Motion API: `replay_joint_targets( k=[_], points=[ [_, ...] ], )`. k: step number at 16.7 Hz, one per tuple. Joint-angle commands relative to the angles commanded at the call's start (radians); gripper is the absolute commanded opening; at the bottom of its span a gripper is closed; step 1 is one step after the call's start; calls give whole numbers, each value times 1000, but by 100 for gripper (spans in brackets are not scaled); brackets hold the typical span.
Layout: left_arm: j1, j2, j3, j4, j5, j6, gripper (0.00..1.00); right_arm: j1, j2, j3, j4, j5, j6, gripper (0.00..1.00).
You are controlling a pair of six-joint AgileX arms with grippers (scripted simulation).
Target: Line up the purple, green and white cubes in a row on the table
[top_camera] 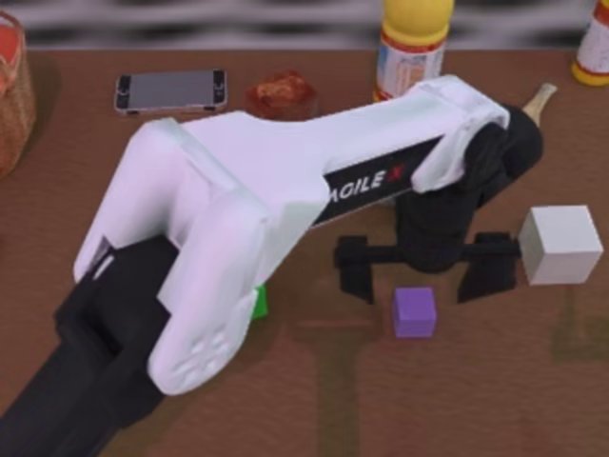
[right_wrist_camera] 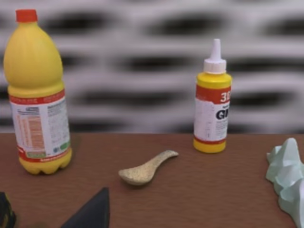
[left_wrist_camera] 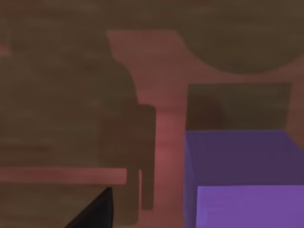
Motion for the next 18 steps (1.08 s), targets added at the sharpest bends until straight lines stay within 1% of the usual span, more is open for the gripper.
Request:
replay_joint_targets(
  k=[4, 6, 12, 15, 18],
  points=[
    [10, -11, 140, -161, 0, -4, 100, 0, 0, 0, 0, 0, 0, 100],
    [14, -18, 188, -209, 0, -4, 100, 0, 0, 0, 0, 0, 0, 100],
    [12, -20, 189, -213, 0, 8, 100, 0, 0, 0, 0, 0, 0, 100],
    [32, -44, 143, -194, 0, 102, 100, 0, 0, 0, 0, 0, 0, 100],
    [74, -92, 51, -157, 2, 283, 100, 0, 0, 0, 0, 0, 0, 100]
  ],
)
